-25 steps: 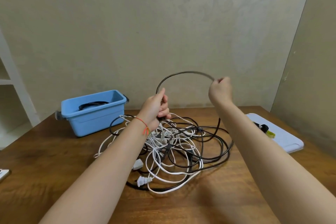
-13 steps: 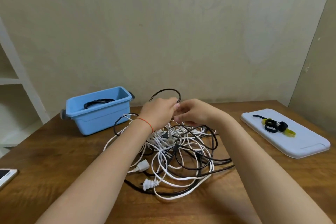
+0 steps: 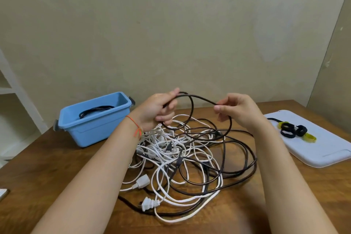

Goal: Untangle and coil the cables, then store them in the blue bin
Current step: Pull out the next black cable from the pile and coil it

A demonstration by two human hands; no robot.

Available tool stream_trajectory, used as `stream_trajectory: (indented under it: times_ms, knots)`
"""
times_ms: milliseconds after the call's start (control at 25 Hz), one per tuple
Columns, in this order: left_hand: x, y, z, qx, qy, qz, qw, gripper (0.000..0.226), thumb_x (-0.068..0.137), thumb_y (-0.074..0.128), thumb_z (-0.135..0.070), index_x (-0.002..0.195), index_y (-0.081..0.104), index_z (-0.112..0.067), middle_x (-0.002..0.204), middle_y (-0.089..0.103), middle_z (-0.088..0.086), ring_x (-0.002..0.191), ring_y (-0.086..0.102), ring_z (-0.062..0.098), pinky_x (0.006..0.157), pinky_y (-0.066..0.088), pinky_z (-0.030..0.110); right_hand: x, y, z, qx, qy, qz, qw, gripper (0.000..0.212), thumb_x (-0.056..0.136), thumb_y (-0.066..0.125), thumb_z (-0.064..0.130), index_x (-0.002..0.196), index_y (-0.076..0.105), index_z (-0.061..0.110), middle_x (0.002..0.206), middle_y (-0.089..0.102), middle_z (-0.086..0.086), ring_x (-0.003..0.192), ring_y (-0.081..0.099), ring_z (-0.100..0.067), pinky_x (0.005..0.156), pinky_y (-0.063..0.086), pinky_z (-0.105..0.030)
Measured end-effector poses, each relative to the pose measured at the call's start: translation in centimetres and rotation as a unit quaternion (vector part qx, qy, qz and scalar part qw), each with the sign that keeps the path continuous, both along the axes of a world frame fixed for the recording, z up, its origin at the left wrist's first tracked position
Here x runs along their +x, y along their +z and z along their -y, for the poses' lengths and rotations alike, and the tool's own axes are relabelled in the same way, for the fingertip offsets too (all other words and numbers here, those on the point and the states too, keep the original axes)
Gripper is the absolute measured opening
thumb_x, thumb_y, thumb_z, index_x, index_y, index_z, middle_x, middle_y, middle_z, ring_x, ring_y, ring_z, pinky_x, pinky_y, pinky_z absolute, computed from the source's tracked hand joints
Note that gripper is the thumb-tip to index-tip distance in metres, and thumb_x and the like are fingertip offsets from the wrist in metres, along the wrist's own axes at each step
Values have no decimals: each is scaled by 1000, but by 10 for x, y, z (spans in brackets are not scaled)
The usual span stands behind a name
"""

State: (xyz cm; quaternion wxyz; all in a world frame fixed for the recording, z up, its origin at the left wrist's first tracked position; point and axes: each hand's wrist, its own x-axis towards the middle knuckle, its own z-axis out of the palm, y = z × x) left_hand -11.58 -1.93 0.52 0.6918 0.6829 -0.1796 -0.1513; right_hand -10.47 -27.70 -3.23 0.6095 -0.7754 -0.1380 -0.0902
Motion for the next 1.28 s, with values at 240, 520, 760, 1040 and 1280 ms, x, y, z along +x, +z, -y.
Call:
stream_trajectory:
  times_ms: [240,520,760,1040,1280]
  knots:
    - [5,-1,13,-238,-114,-95,960,42,101,37,-42,75,57,-17,43,14,-7,35,14,8,44,31,20,-7,13,-8,224,207,15,952,22,95,51,17,84,68,8,73,66,-9,70,65,-20,73,56,-29]
    - [2,-2,33,-268,-134,-122,946,33,100,39,-40,83,52,-15,48,30,-7,37,25,5,40,33,17,12,-2,-30,218,140,-156,953,28,107,39,31,103,57,10,45,30,4,33,21,-9,36,21,-17]
    - [19,-4,0,-498,126,-144,846,38,98,41,-17,60,42,-17,46,23,-8,34,20,8,34,22,21,15,-8,-1,104,118,-190,969,9,94,61,7,91,53,11,60,40,0,47,32,-13,44,32,-23]
    - [19,4,-15,-461,222,-15,859,43,102,32,-28,60,37,-20,44,21,-8,35,19,9,36,21,22,18,-13,33,-86,-148,-113,979,16,85,74,13,78,61,7,69,62,-8,52,52,-17,49,39,-25]
    - [18,3,41,84,197,207,955,37,109,34,-26,74,44,-15,61,51,3,52,50,15,51,43,24,-1,10,-18,-392,33,-45,918,12,90,70,25,79,68,27,81,66,8,80,61,-14,67,46,-27]
